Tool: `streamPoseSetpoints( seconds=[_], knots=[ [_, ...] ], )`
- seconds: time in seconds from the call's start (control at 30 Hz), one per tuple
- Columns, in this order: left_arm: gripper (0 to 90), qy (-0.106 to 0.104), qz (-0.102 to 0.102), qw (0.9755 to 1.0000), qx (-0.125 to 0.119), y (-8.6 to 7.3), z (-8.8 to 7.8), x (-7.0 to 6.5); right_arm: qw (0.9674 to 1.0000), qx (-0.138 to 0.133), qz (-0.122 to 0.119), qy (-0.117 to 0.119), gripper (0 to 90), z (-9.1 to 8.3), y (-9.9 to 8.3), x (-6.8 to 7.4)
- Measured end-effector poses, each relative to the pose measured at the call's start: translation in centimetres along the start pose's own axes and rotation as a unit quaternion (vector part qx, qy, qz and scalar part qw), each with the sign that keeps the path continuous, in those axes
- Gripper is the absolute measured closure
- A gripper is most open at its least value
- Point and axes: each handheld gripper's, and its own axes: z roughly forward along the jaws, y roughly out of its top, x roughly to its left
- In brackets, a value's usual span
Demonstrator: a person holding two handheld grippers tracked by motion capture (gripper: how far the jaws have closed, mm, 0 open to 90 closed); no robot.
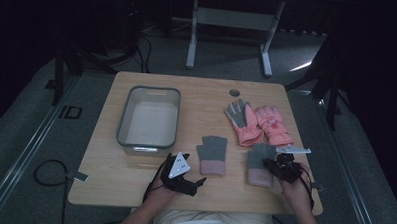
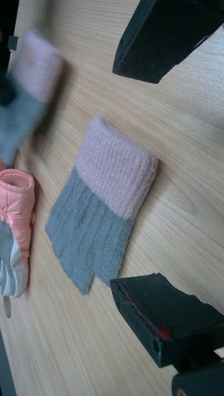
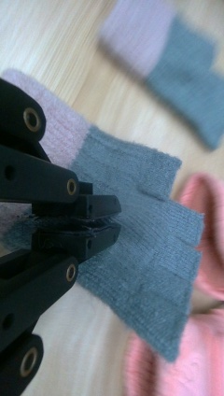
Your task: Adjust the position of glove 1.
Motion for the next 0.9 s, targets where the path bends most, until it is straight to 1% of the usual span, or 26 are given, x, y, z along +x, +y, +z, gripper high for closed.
streamPoseSetpoints(
  seconds=[0.03, 0.1, 0.17, 0.23, 0.33, 0.37, 0.5, 0.6, 0.77, 0.9],
  knots=[
    [1.0, 0.0, 0.0, 1.0, 0.001, 0.0, 0.0, 0.0, 1.0, -0.006, -0.003, 0.002, 85.2, -0.5, 0.6, 0.3],
    [1.0, 0.0, 0.001, 1.0, 0.002, 0.0, 0.0, 0.0, 0.9997, -0.02, -0.013, -0.004, 85.2, -1.3, 1.9, 1.0],
    [1.0, 0.0, 0.0, 1.0, 0.0, 0.0, 0.0, 0.0, 0.9993, -0.034, -0.017, -0.001, 85.2, -1.9, 3.1, 1.5],
    [1.0, 0.0, 0.003, 1.0, 0.0, 0.0, 0.0, 0.0, 0.9989, -0.044, -0.019, -0.001, 85.2, -2.2, 4.3, 2.0],
    [1.0, -0.001, 0.003, 1.0, -0.001, 0.0, 0.0, -0.1, 0.9981, -0.055, -0.025, 0.009, 85.2, -2.2, 5.7, 3.0],
    [1.0, -0.001, 0.003, 1.0, -0.001, 0.0, 0.0, 0.0, 0.9979, -0.058, -0.027, 0.01, 85.2, -2.1, 6.1, 3.4],
    [1.0, -0.001, 0.003, 1.0, -0.001, 0.0, 0.0, 0.0, 0.9972, -0.059, -0.037, 0.026, 85.2, -1.4, 7.5, 5.0],
    [1.0, -0.002, 0.003, 1.0, 0.0, 0.0, 0.0, 0.0, 0.9966, -0.057, -0.046, 0.038, 85.2, -0.7, 8.2, 6.2],
    [1.0, -0.003, 0.003, 1.0, -0.001, 0.0, 0.0, -0.1, 0.9952, -0.049, -0.055, 0.064, 85.1, 0.7, 8.8, 8.0],
    [1.0, -0.002, 0.005, 1.0, -0.001, 0.0, 0.0, -0.1, 0.9949, -0.04, -0.056, 0.075, 85.1, 2.2, 8.9, 9.3]
  ],
)
